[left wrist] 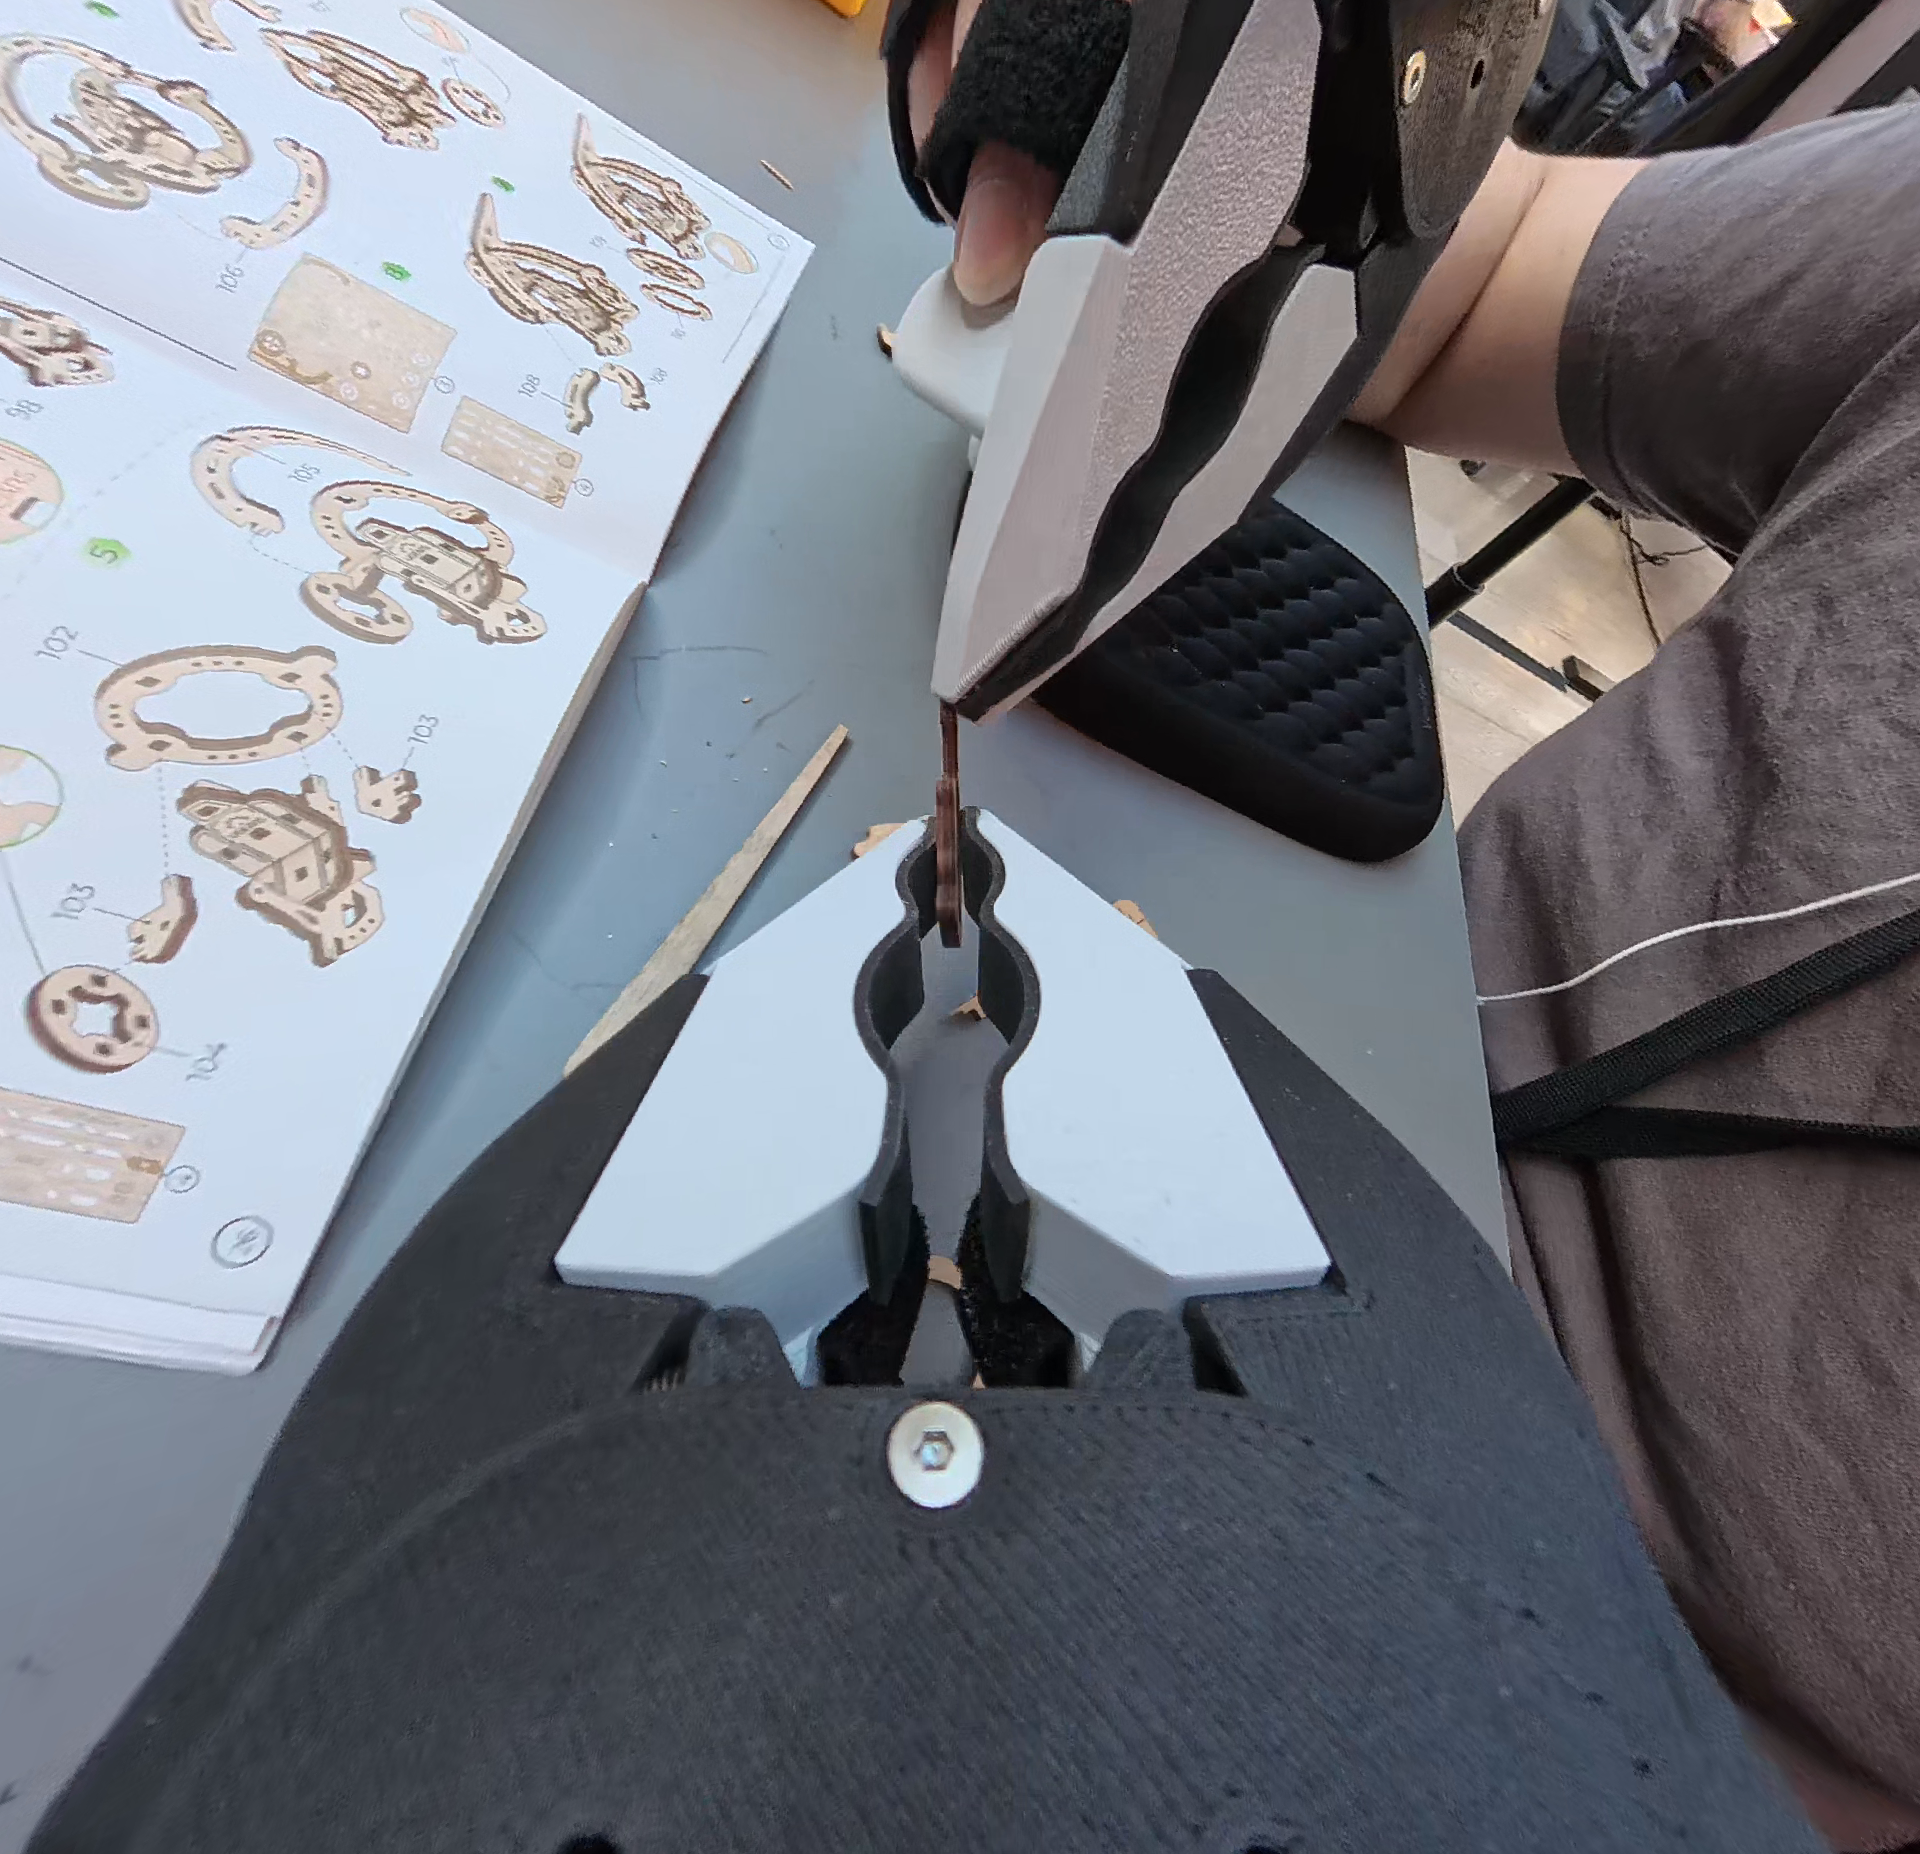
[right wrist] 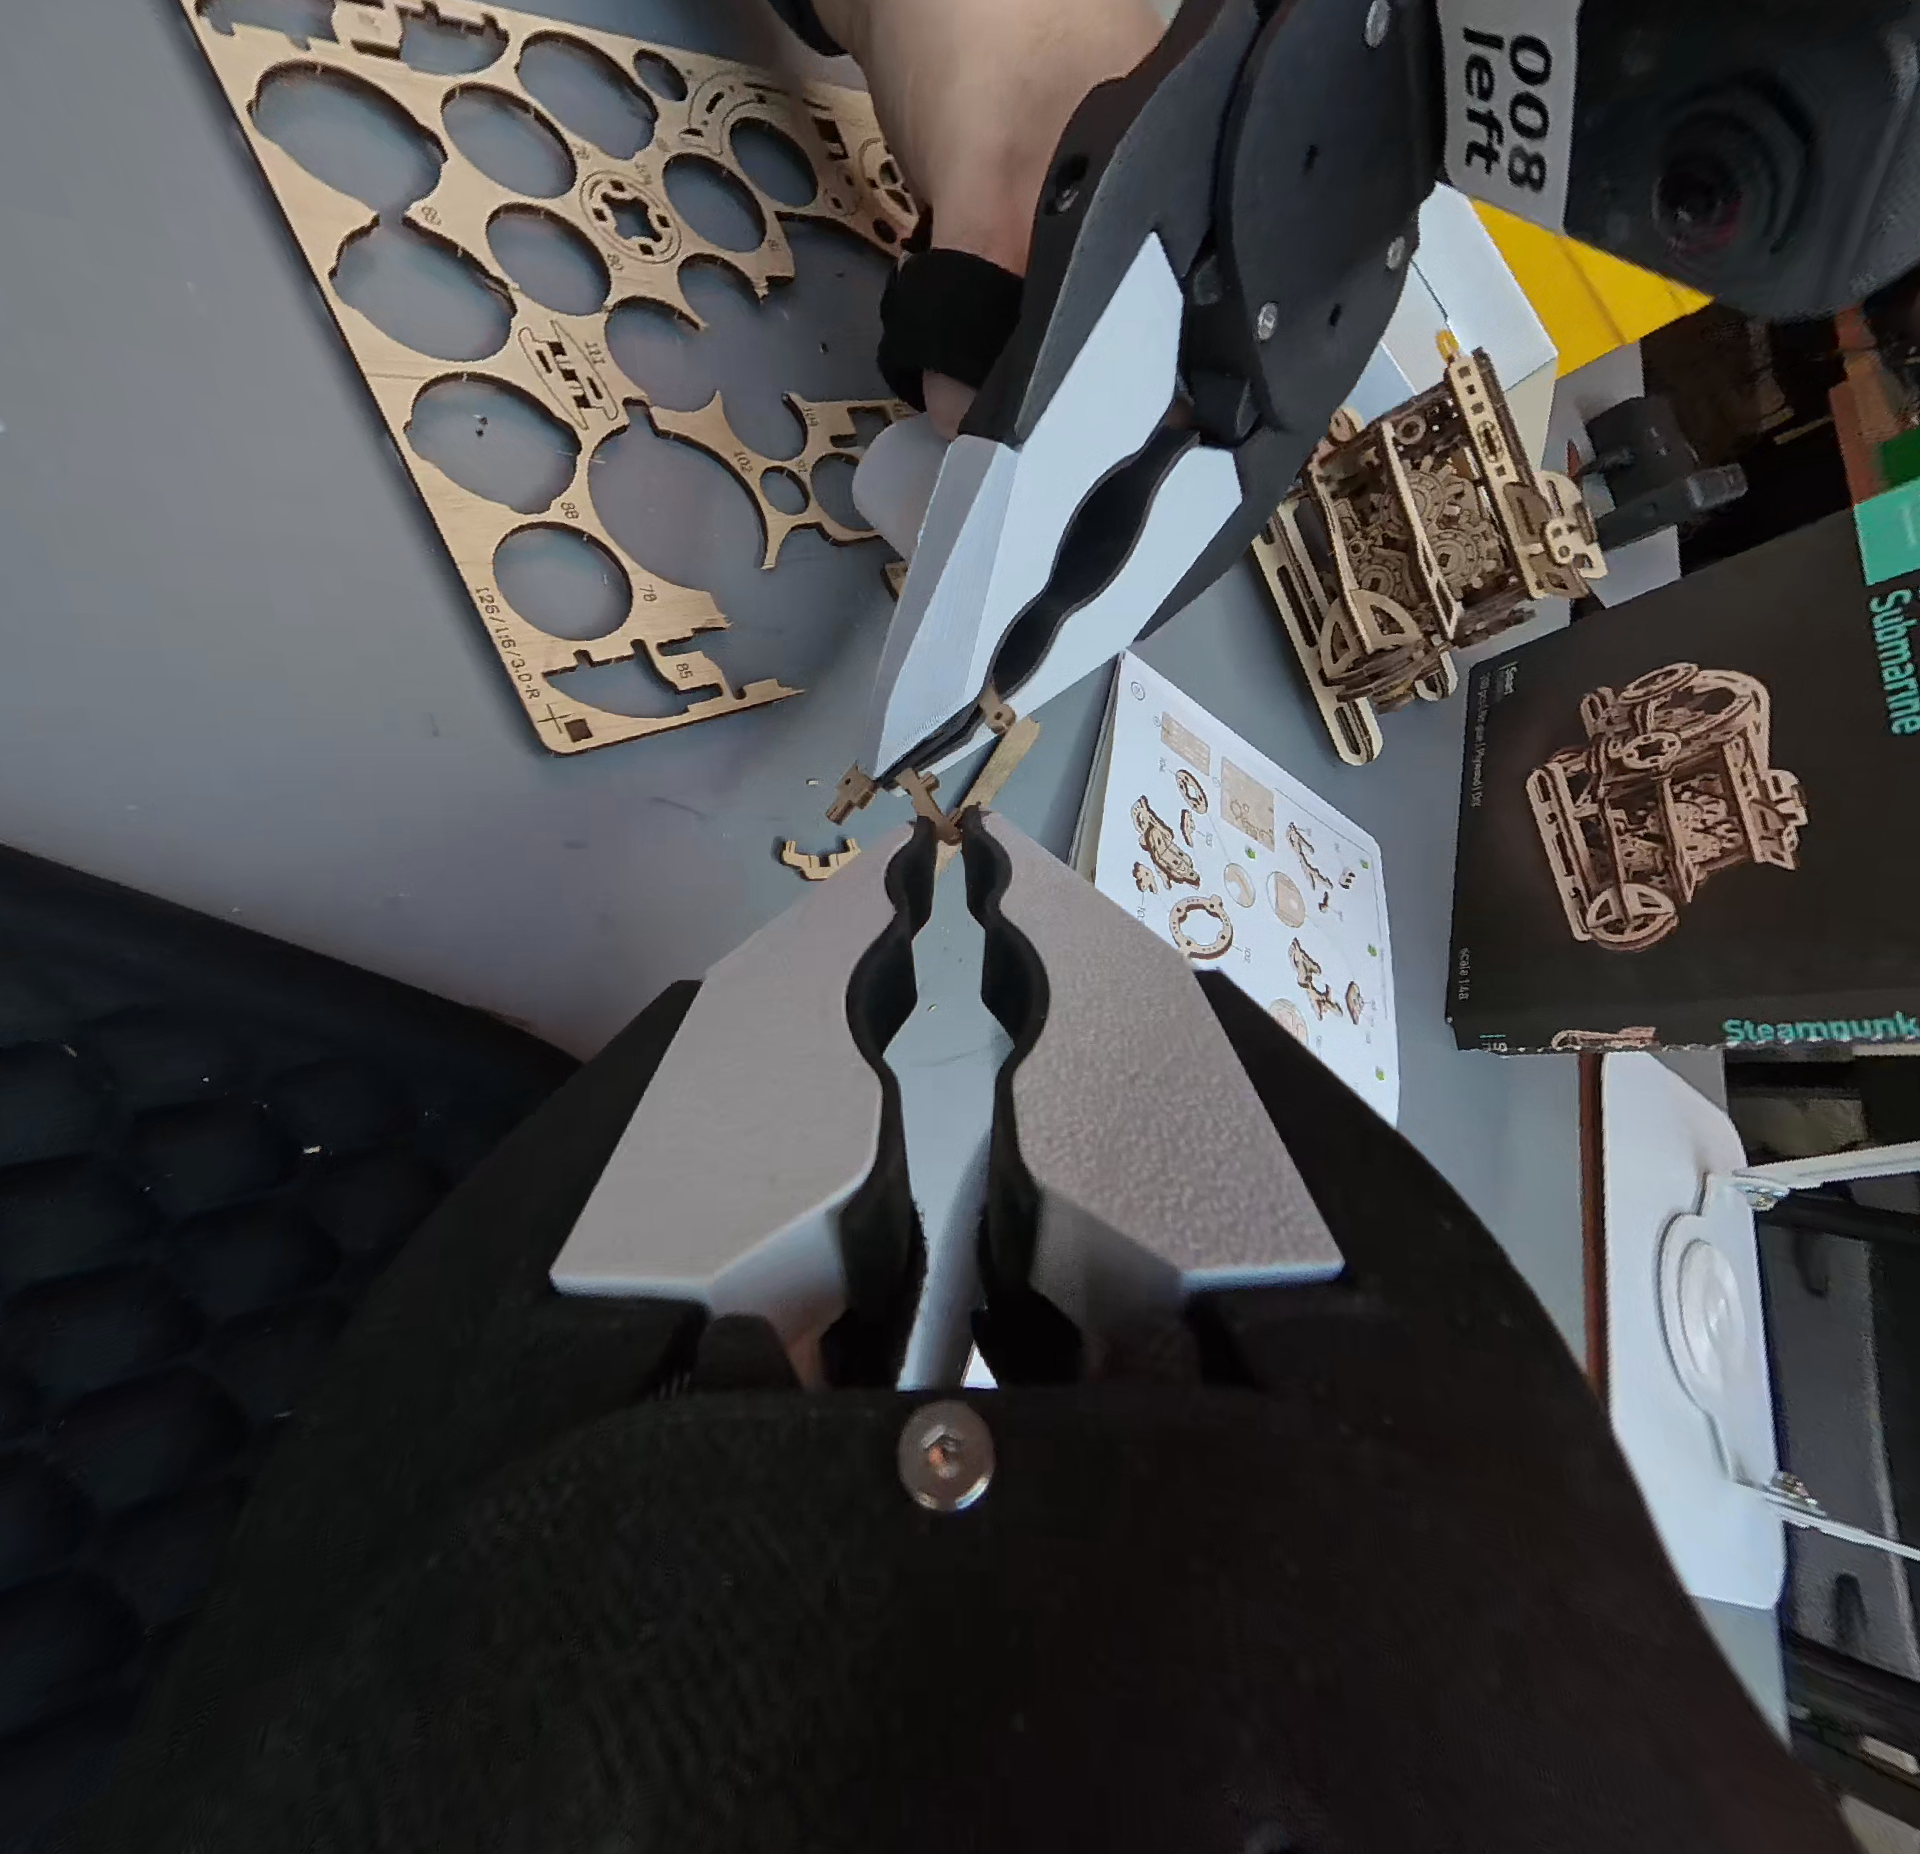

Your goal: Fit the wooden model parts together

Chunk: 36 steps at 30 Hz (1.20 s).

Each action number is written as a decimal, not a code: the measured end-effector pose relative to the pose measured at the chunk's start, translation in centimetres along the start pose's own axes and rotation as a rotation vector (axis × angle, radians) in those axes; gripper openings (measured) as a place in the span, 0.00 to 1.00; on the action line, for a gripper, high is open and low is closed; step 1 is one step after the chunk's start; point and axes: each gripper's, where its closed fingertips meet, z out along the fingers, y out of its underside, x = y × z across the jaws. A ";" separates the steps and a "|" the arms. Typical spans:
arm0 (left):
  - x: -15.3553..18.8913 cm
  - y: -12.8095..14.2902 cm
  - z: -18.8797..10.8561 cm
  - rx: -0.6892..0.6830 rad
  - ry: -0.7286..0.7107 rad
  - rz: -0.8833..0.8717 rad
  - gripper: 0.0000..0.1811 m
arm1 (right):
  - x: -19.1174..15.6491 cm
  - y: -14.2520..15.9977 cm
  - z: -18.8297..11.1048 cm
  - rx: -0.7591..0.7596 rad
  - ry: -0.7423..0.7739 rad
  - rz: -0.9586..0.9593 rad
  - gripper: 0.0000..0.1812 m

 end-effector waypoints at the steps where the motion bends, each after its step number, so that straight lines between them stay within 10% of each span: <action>1: -0.4 -0.3 -0.4 0.015 -0.023 -0.006 0.00 | 0.4 0.1 -0.2 0.019 -0.004 0.046 0.04; 17: -0.7 -3.1 -3.6 0.166 -0.066 -0.025 0.00 | -3.1 2.8 2.9 0.013 -0.406 0.386 0.06; 25: -0.8 -3.0 -3.3 0.173 -0.053 -0.014 0.00 | -2.4 2.8 2.6 0.029 -0.344 0.476 0.05; 36: 1.2 -3.5 -1.8 0.218 0.011 0.073 0.00 | 1.7 -1.3 -3.1 0.483 -0.137 0.992 0.04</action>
